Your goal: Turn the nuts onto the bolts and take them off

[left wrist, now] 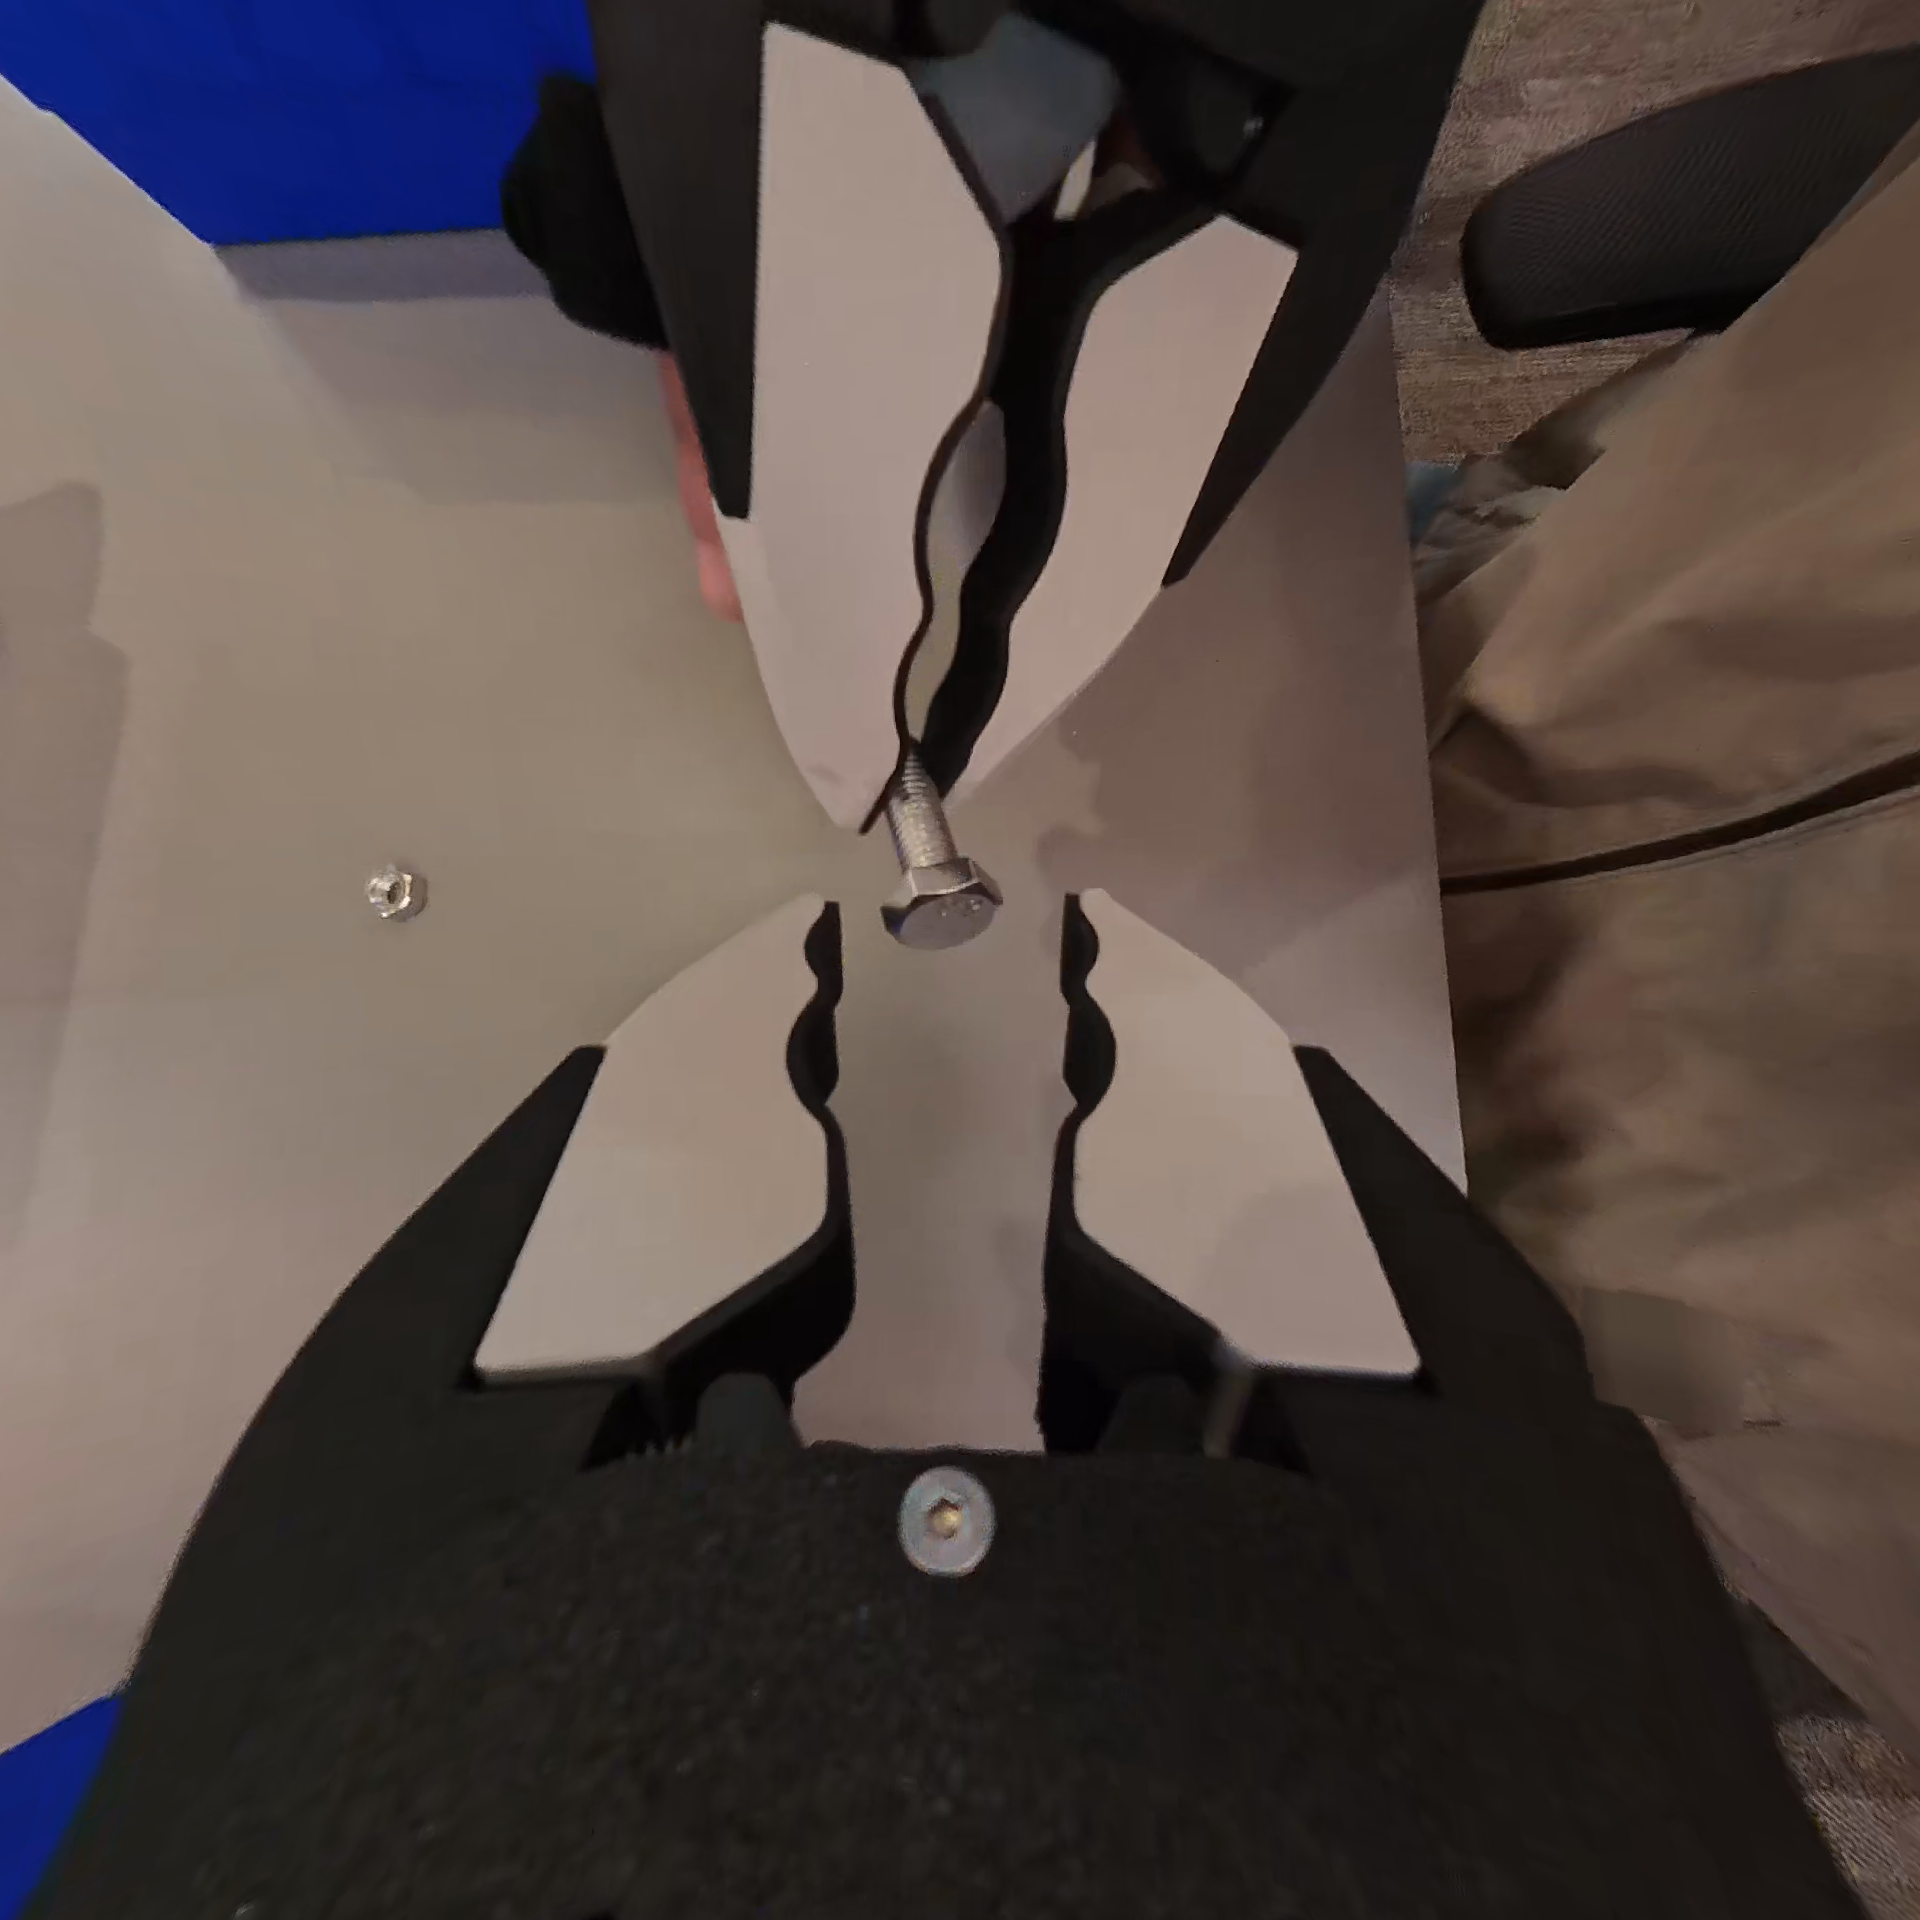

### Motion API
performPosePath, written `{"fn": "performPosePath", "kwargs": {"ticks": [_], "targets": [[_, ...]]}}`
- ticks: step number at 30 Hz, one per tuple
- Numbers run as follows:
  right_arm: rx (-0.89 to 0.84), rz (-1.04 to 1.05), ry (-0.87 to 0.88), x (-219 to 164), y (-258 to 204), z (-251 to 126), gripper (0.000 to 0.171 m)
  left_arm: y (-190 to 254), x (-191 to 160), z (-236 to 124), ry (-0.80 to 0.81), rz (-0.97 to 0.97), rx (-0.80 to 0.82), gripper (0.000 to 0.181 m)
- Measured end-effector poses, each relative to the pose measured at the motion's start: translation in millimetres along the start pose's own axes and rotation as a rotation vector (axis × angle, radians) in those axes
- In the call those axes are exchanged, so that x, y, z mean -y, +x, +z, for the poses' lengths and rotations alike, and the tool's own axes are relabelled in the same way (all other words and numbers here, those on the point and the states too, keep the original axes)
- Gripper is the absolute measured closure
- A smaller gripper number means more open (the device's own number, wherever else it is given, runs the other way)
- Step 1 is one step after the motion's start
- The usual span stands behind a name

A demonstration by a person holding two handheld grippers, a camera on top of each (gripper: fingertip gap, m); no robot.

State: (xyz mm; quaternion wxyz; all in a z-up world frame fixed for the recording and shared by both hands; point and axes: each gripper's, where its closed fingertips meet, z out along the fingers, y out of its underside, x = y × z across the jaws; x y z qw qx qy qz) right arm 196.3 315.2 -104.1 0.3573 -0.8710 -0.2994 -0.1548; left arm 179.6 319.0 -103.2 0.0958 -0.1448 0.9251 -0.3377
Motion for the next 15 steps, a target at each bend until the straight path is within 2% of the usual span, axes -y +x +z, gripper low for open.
{"fn": "performPosePath", "kwargs": {"ticks": [1, 6, 15], "targets": [[0.014, 0.020, 0.015, 0.7, -1.3, 0.2, 0.162, 0.3, 1.2, 0.2, 0.019, -0.003, -0.003, 0.145], [0.050, 0.063, 0.016, -3.5, -4.9, 2.1, 0.162, -1.1, 4.4, -1.5, 0.082, -0.017, -0.003, 0.160], [0.143, 0.203, 0.137, 0.4, -9.0, 1.0, 0.162, 0.5, 9.8, -2.9, 0.162, 0.005, 0.014, 0.162]]}}
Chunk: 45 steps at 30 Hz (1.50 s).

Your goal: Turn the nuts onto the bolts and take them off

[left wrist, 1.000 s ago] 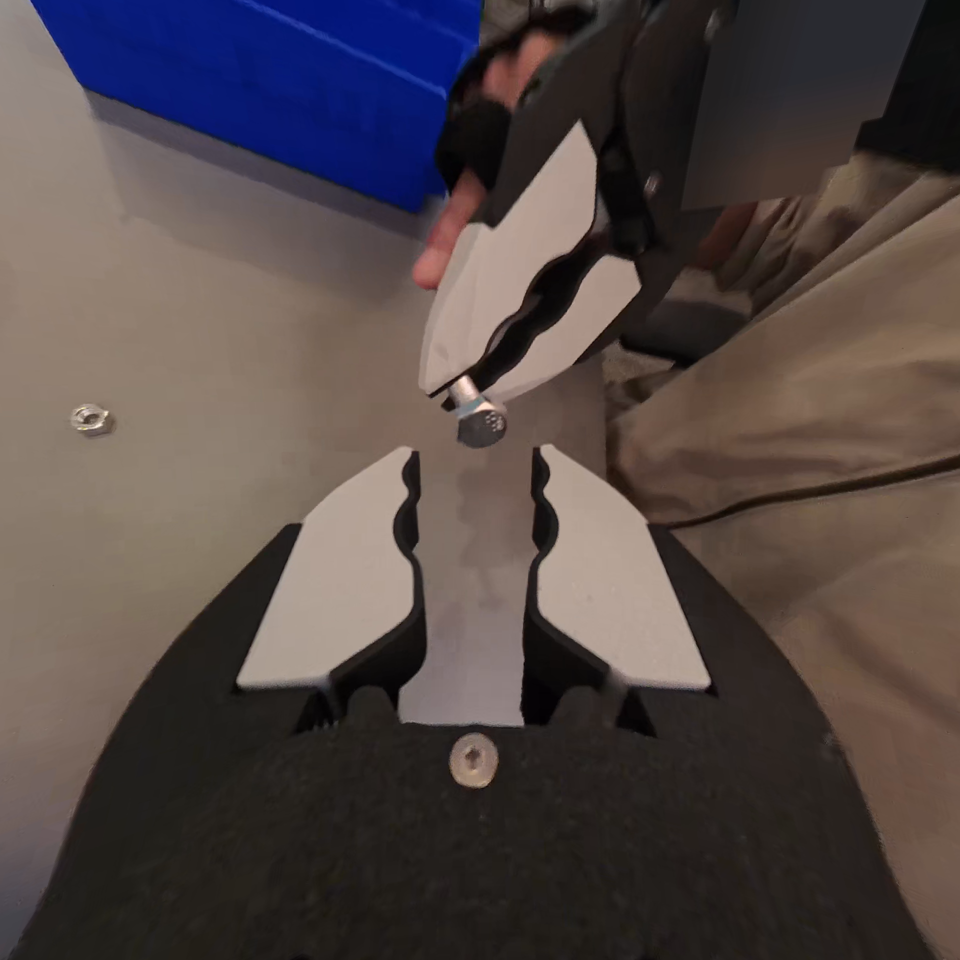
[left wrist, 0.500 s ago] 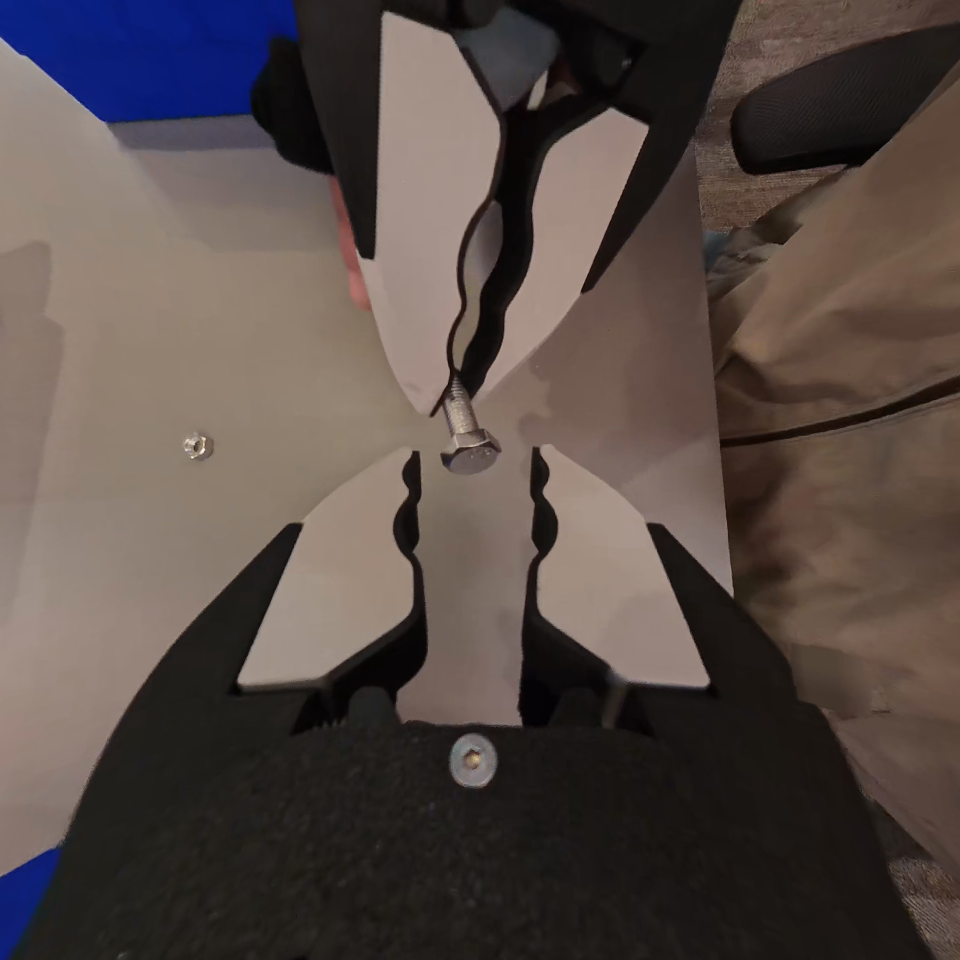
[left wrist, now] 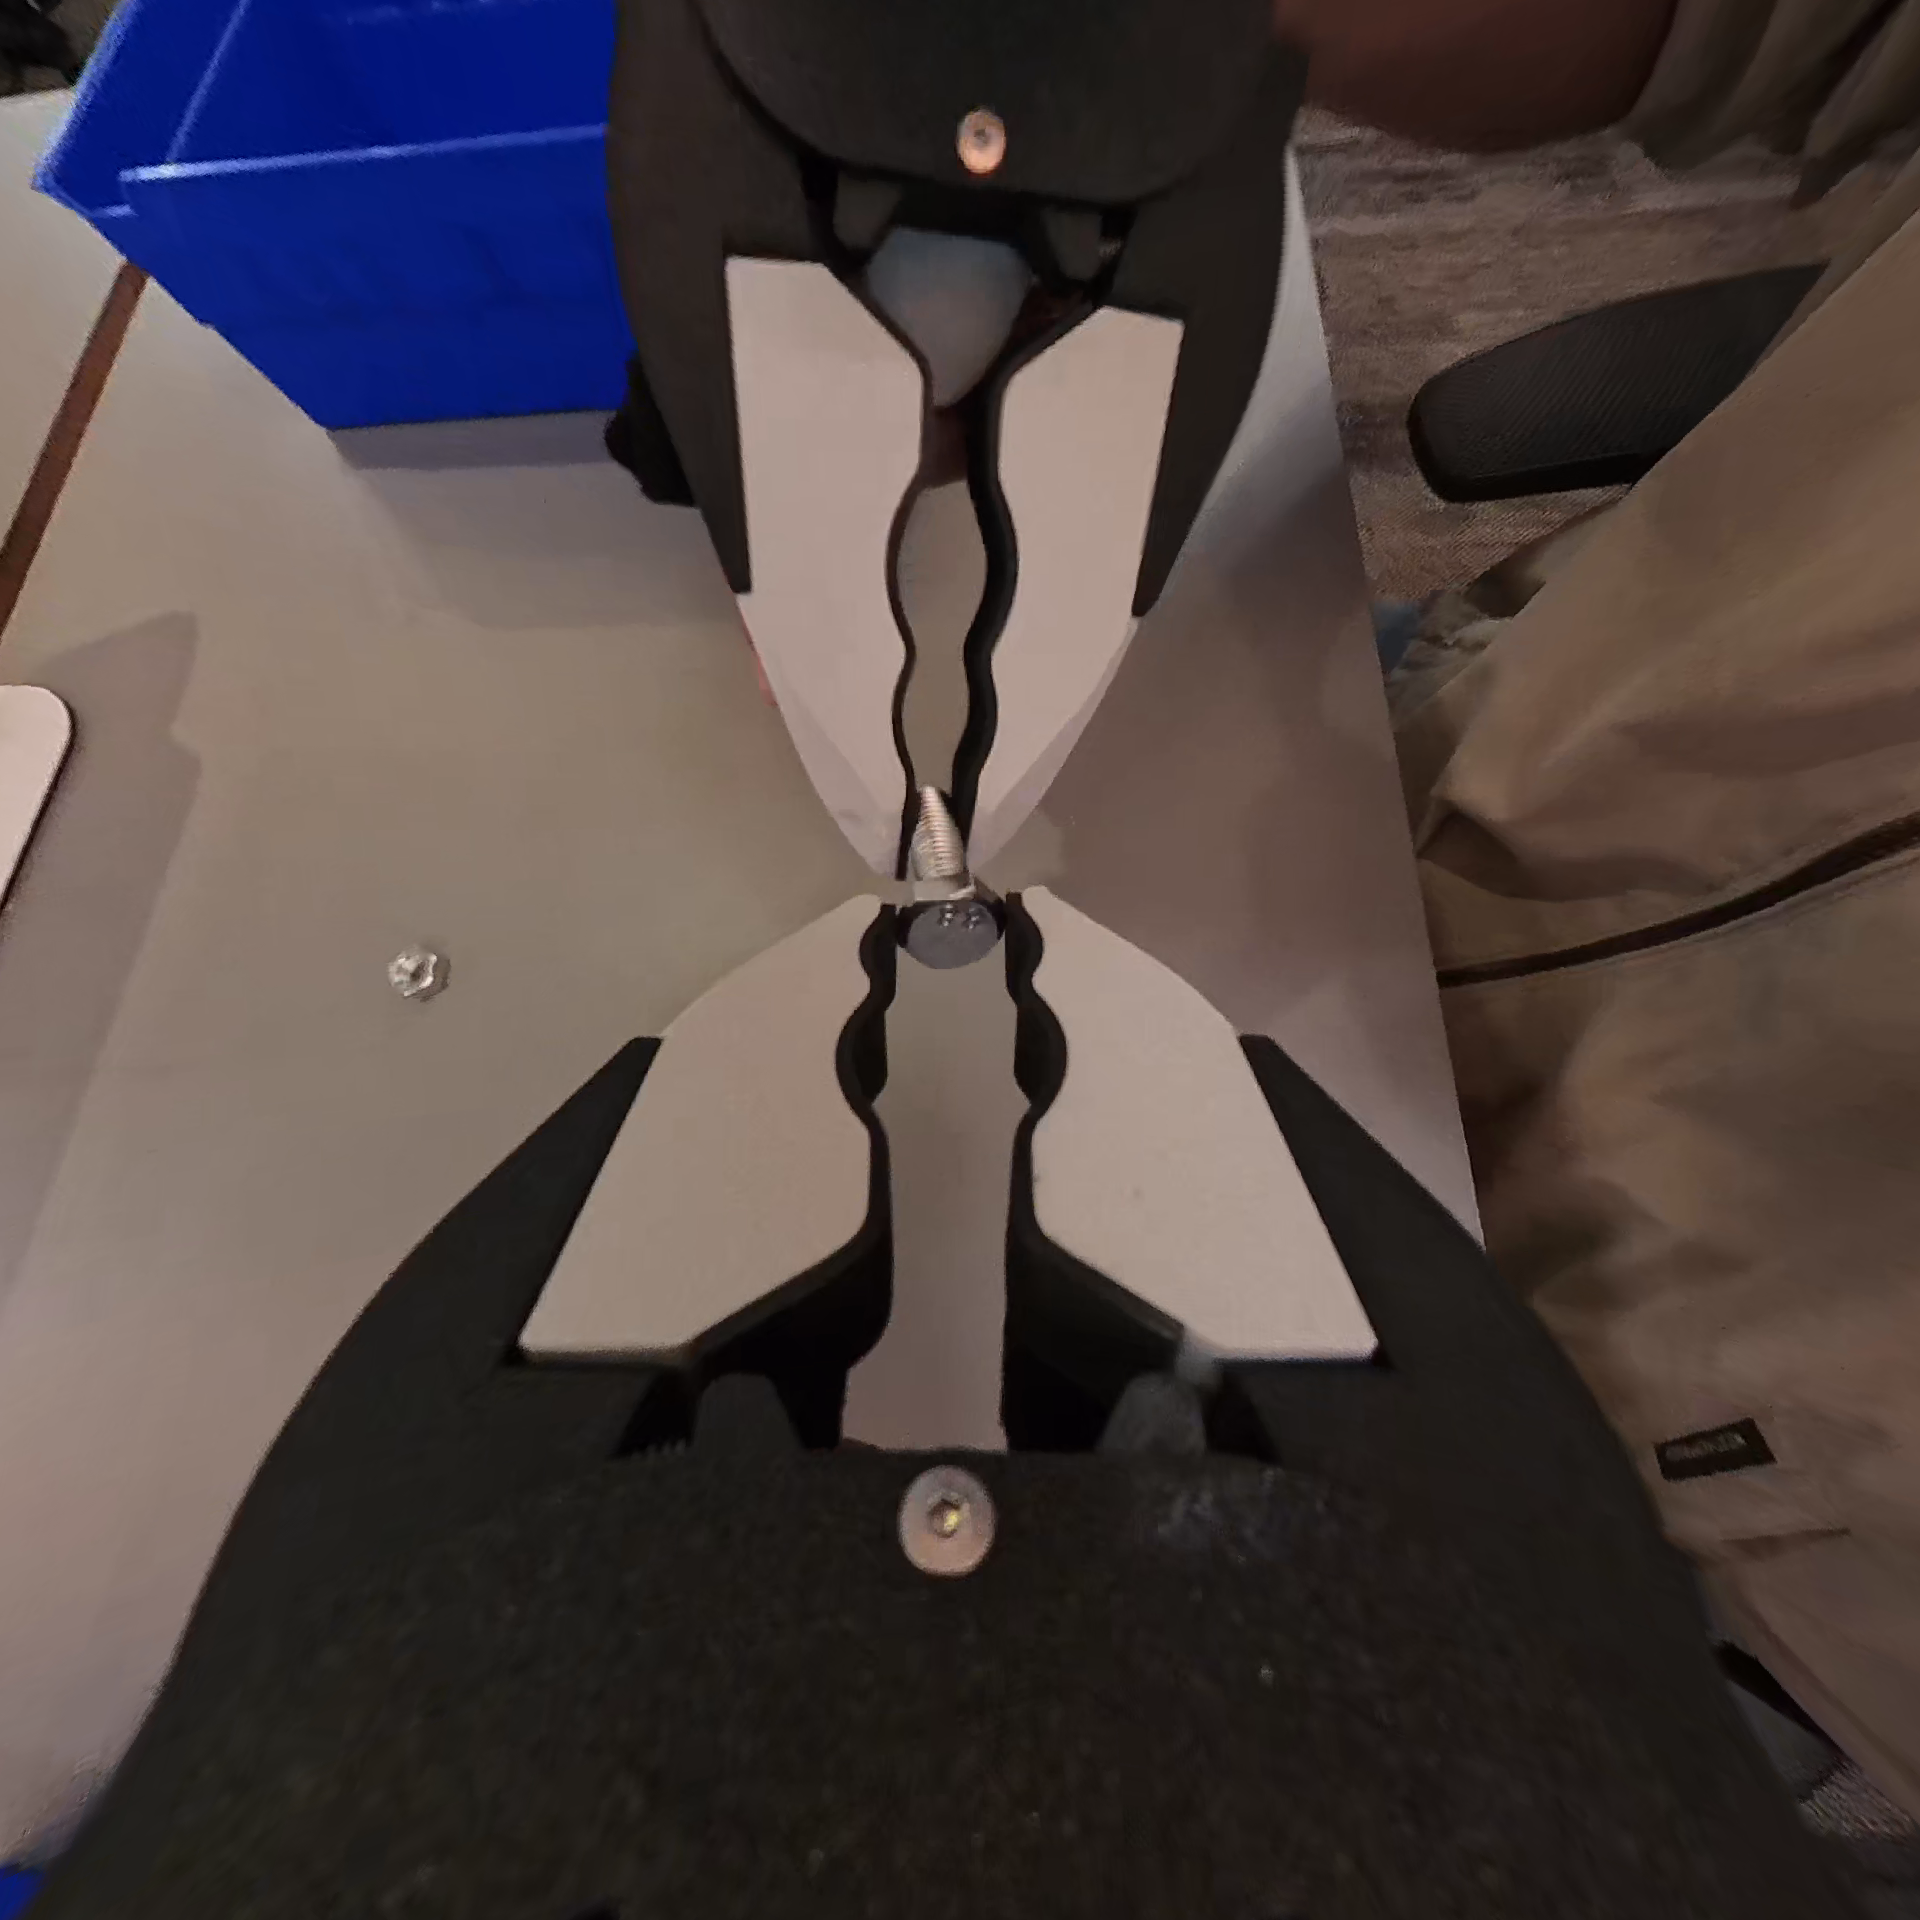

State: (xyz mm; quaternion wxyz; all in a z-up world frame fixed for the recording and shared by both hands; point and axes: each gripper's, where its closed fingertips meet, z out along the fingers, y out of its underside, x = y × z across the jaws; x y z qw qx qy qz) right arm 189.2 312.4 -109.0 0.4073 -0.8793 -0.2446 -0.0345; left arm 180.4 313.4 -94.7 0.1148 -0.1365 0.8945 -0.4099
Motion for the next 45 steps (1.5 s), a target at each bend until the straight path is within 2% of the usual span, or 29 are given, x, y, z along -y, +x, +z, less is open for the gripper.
{"fn": "performPosePath", "kwargs": {"ticks": [5, 11, 16, 19, 23, 25, 27, 31, 38, 45], "targets": [[0.110, 0.156, 0.212, 12.8, -4.3, -9.0, 0.162, 2.2, 15.9, -8.2, 0.172, -0.042, -0.017, 0.162], [0.226, 0.234, 0.282, 15.2, -14.2, -9.4, 0.162, 8.7, 14.3, -7.2, 0.174, 0.034, 0.003, 0.164], [0.191, 0.276, 0.384, 26.4, -6.6, -15.8, 0.161, 4.0, 19.9, -17.4, 0.225, 0.023, 0.012, 0.164], [0.192, 0.373, 0.491, 28.6, -4.3, -21.8, 0.152, -0.7, 23.9, -25.9, 0.295, 0.005, 0.048, 0.164], [0.239, 0.613, 0.732, 29.7, -3.3, -25.5, 0.152, -4.4, 28.4, -35.5, 0.439, -0.059, 0.066, 0.164], [0.265, 0.731, 0.853, 32.6, -1.9, -26.5, 0.156, -6.8, 26.6, -33.9, 0.481, -0.092, 0.077, 0.164], [0.288, 0.786, 0.931, 36.1, -3.6, -27.3, 0.167, -7.4, 21.7, -26.9, 0.482, -0.110, 0.081, 0.164], [0.195, 0.783, 0.955, 32.8, 2.1, -27.8, 0.171, -10.7, 15.6, -18.0, 0.495, -0.148, 0.090, 0.164], [0.078, 0.753, 0.846, 14.2, 5.9, -19.3, 0.170, -10.6, 23.7, -24.1, 0.594, -0.192, 0.040, 0.164], [0.052, 0.716, 0.870, 21.3, 11.8, -28.7, 0.171, -8.5, 21.0, -12.6, 0.594, -0.221, -0.001, 0.164]]}}
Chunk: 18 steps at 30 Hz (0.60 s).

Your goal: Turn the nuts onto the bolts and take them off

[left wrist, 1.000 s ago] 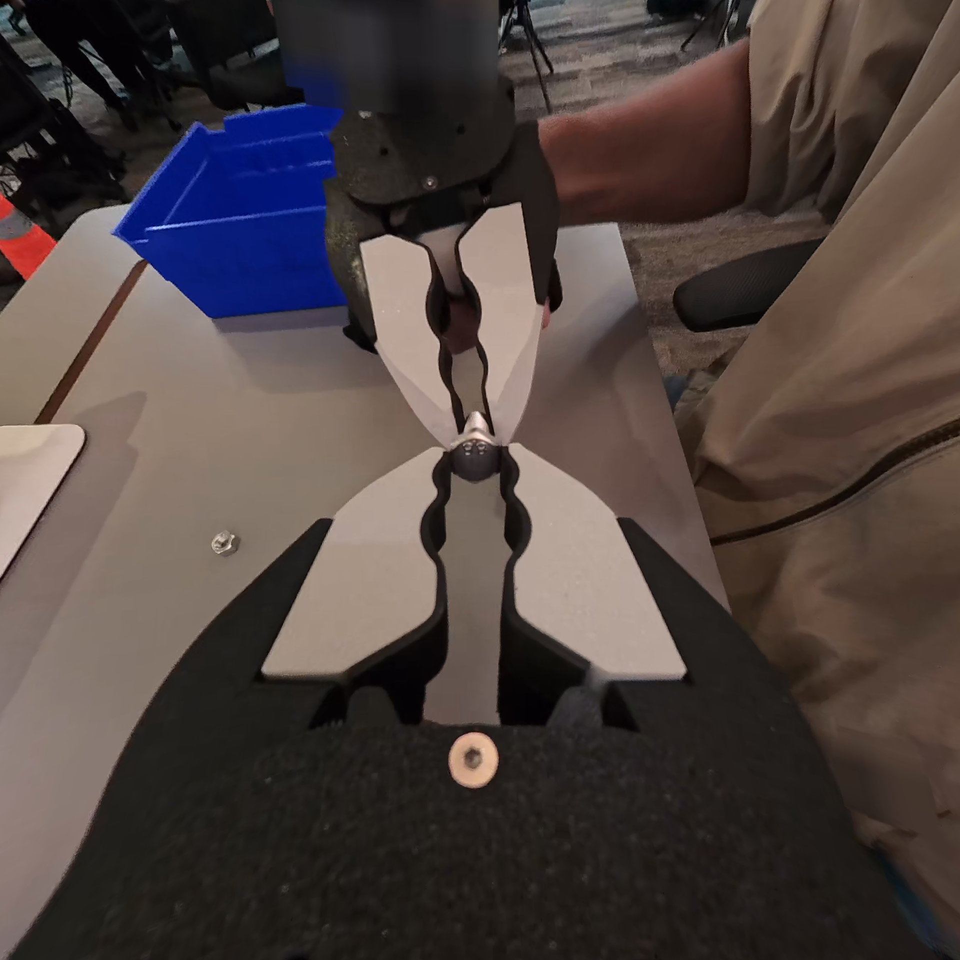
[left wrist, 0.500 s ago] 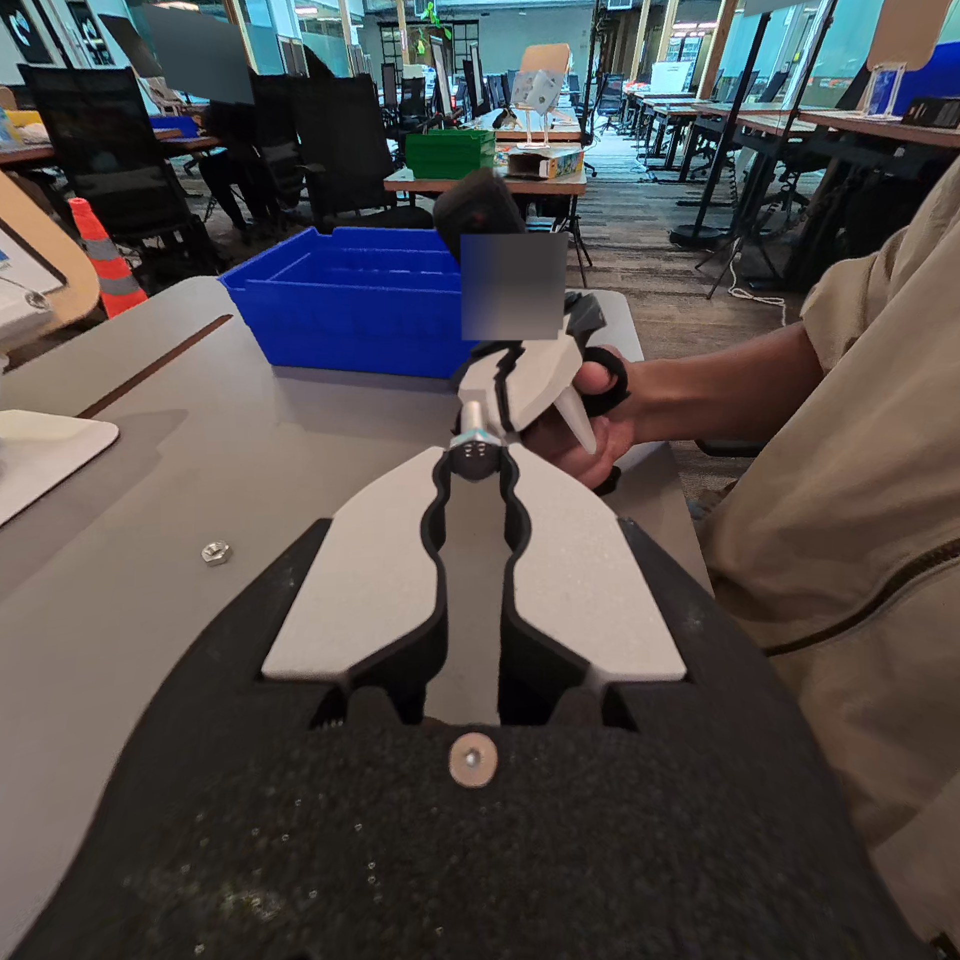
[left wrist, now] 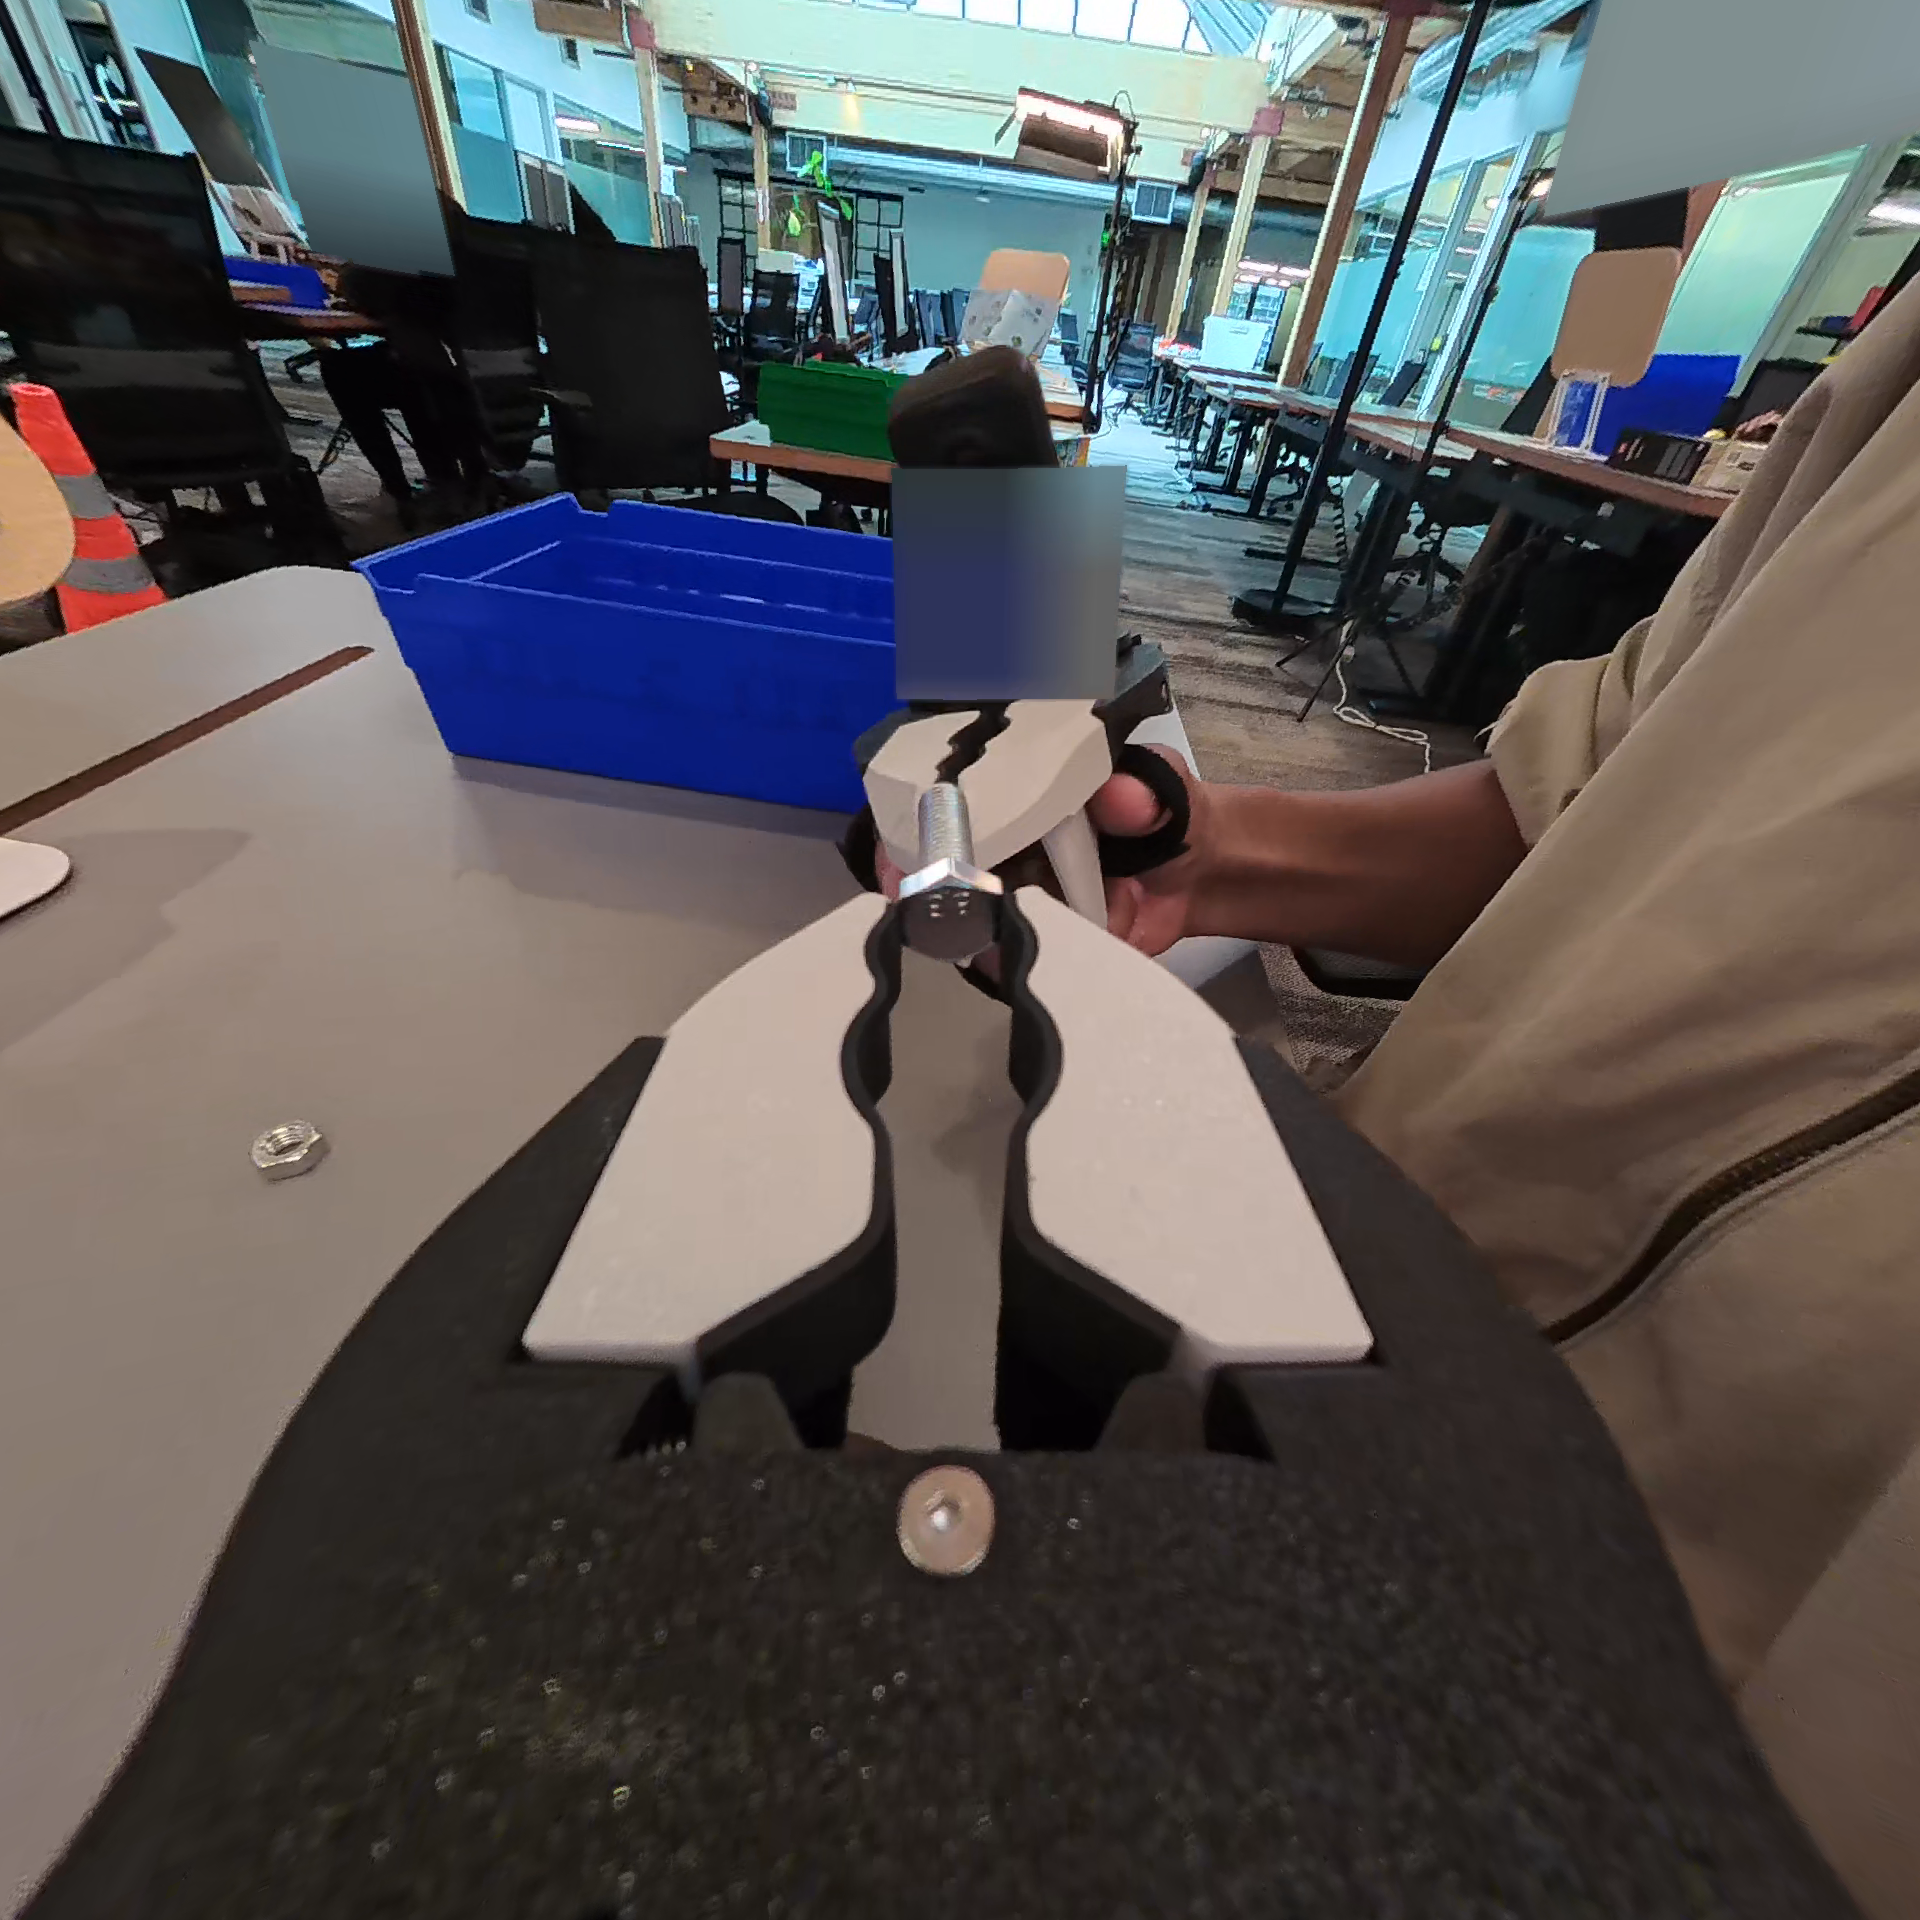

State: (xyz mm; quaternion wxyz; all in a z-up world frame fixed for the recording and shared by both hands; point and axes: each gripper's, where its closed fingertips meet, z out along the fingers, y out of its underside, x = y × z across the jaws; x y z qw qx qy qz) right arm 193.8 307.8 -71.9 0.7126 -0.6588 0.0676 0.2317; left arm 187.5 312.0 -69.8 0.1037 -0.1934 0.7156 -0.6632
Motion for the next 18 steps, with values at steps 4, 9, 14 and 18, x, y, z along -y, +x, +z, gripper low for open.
{"fn": "performPosePath", "kwargs": {"ticks": [4, 9, 14, 18], "targets": [[0.018, -0.014, 0.008, 3.1, -2.8, 0.3, 0.171, 2.7, -2.2, 0.4, -0.005, -0.026, -0.035, 0.164], [0.023, -0.031, 0.008, 6.1, -5.0, 2.9, 0.171, 3.5, -7.3, 0.5, -0.019, -0.051, -0.062, 0.164], [0.024, -0.044, -0.002, 7.5, -5.0, 5.3, 0.171, 4.4, -14.2, 2.7, -0.041, -0.065, -0.078, 0.164], [0.025, -0.043, -0.009, 7.2, -4.7, 6.9, 0.171, 4.7, -19.8, 6.2, -0.060, -0.060, -0.076, 0.164]]}}
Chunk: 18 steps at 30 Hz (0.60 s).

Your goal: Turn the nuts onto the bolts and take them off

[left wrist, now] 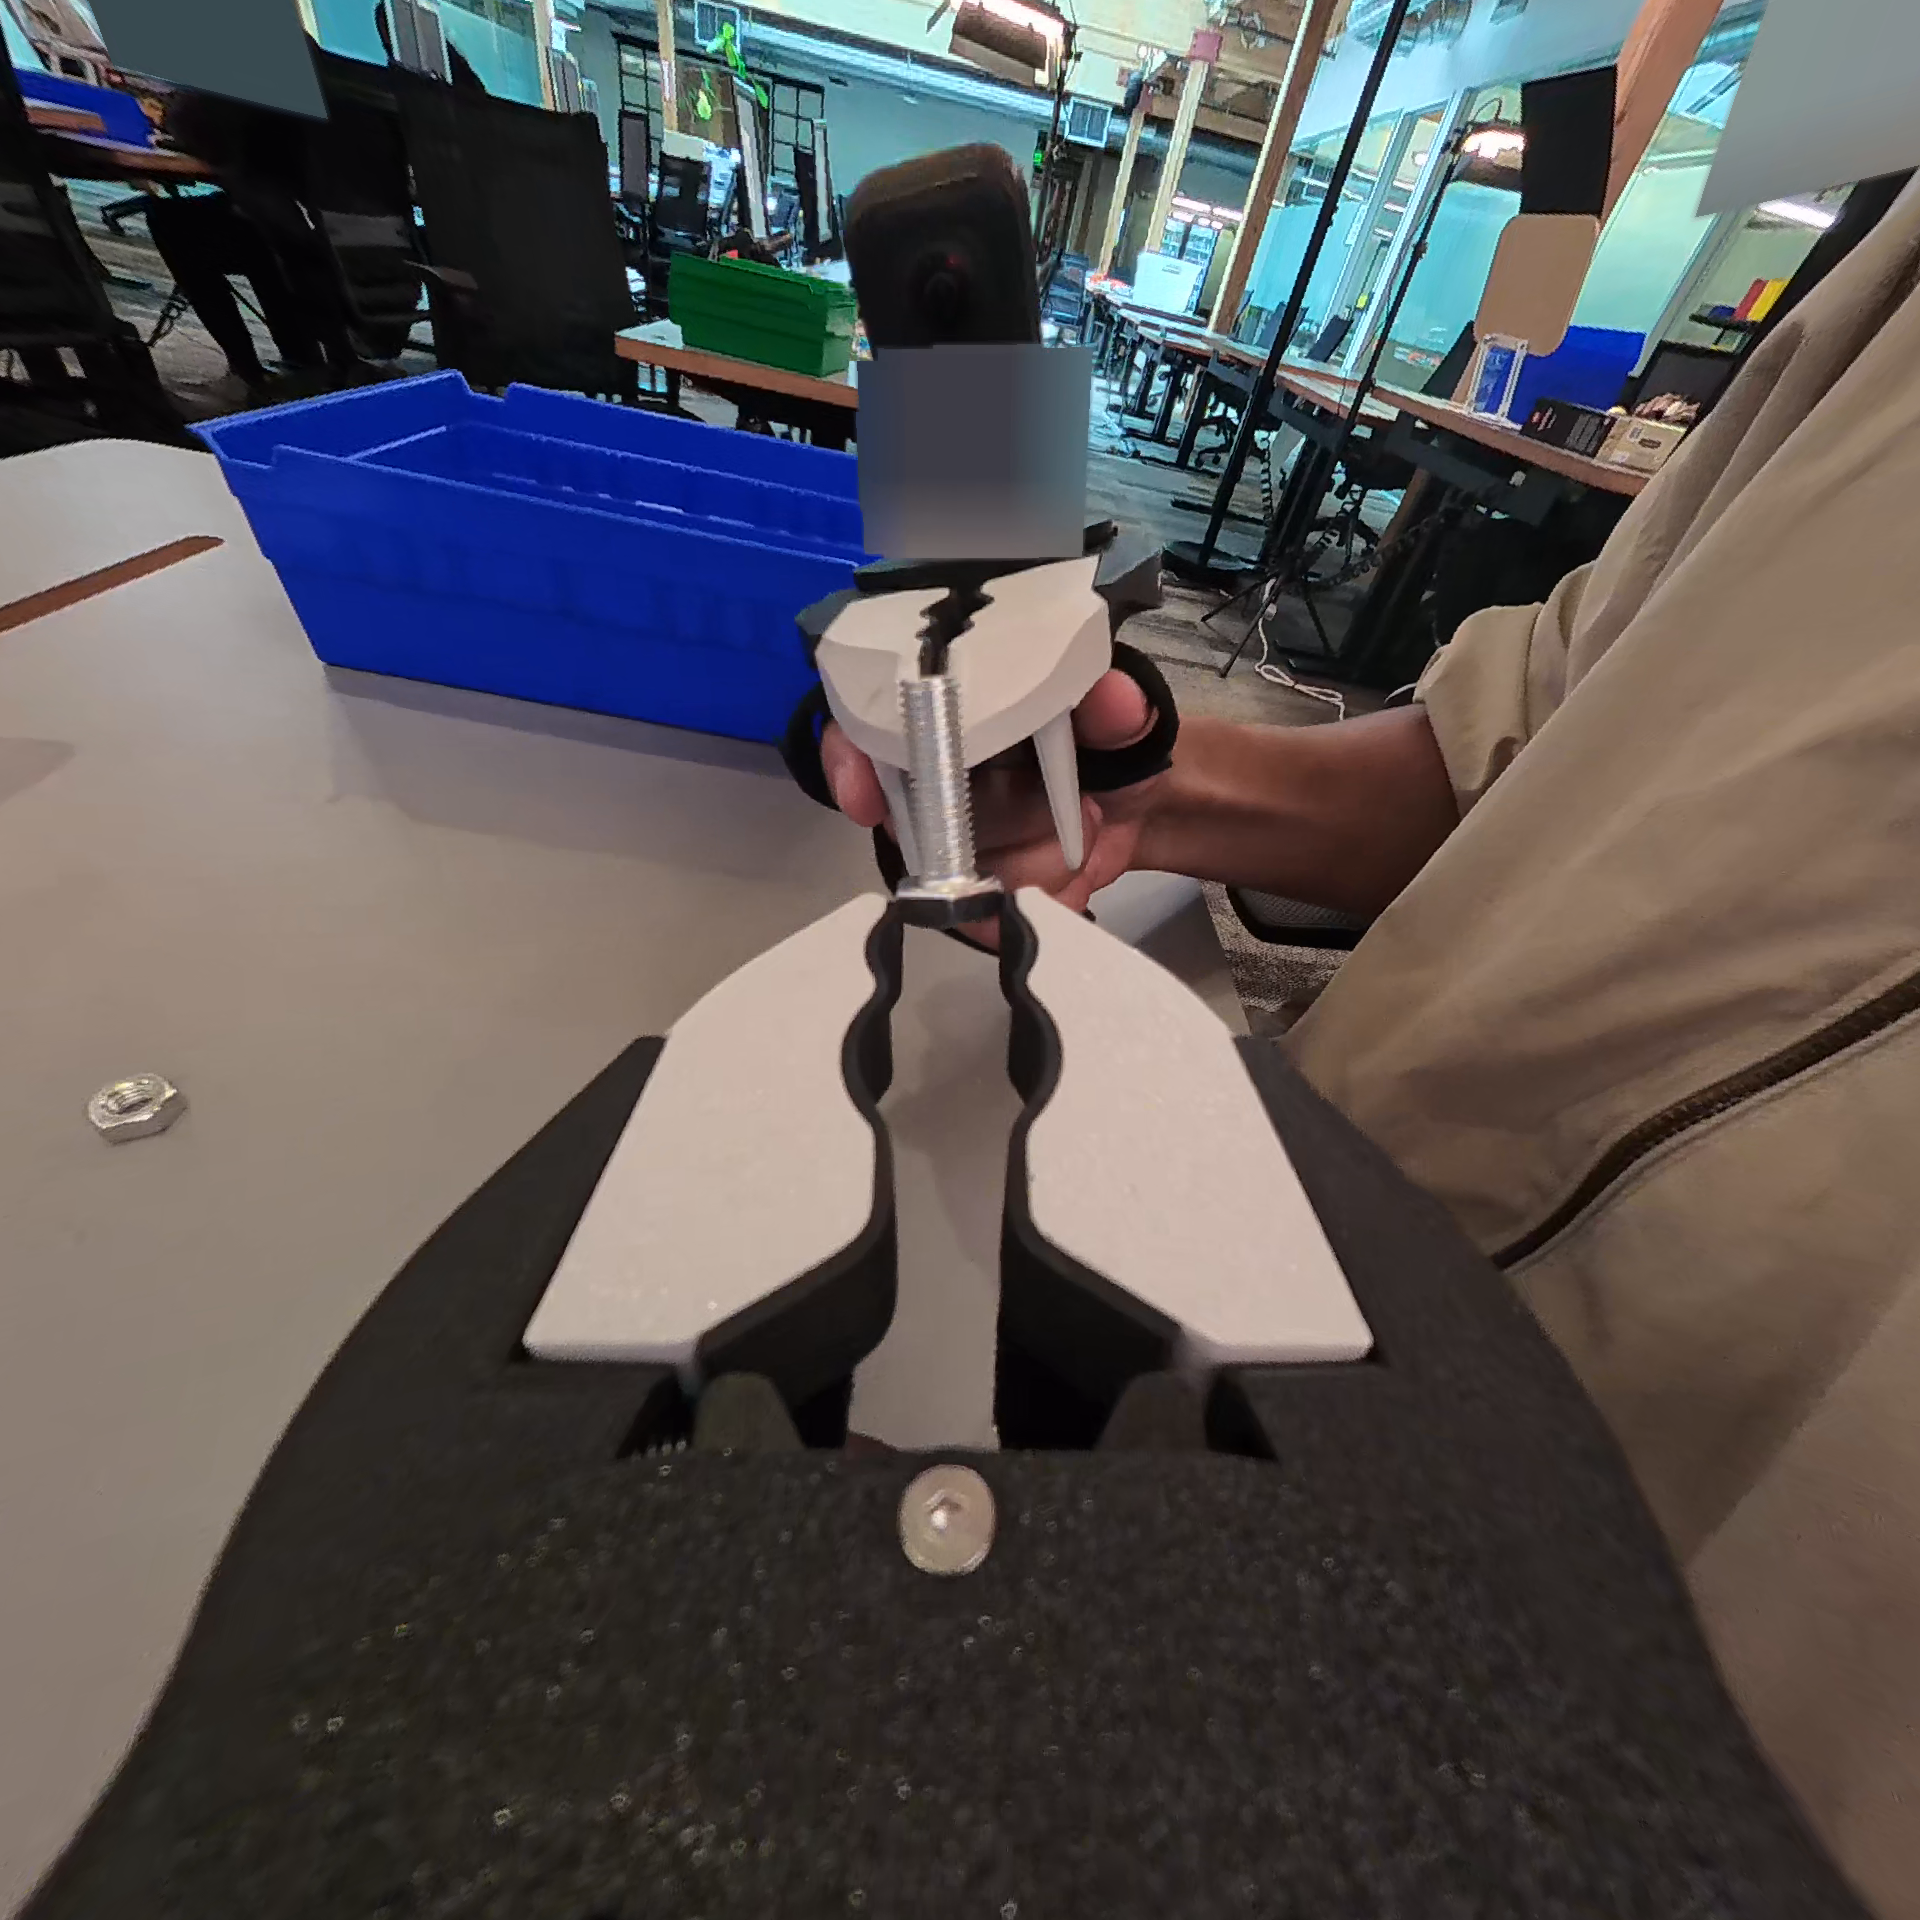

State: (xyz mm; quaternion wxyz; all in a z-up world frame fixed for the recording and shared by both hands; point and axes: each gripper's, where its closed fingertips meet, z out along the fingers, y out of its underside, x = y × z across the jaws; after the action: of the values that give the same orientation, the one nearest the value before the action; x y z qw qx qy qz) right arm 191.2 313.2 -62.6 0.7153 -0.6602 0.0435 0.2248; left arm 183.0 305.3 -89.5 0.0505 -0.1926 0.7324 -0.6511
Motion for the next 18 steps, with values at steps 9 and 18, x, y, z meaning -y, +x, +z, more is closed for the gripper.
{"fn": "performPosePath", "kwargs": {"ticks": [9, 18], "targets": [[-0.068, -0.023, 0.011, 3.9, 7.5, -9.1, 0.160, -4.3, -1.0, -3.6, 0.032, -0.016, 0.005, 0.164], [-0.090, -0.115, -0.051, -6.5, 4.1, 11.6, 0.161, -1.4, -6.1, 1.6, 0.046, -0.054, -0.034, 0.164]]}}
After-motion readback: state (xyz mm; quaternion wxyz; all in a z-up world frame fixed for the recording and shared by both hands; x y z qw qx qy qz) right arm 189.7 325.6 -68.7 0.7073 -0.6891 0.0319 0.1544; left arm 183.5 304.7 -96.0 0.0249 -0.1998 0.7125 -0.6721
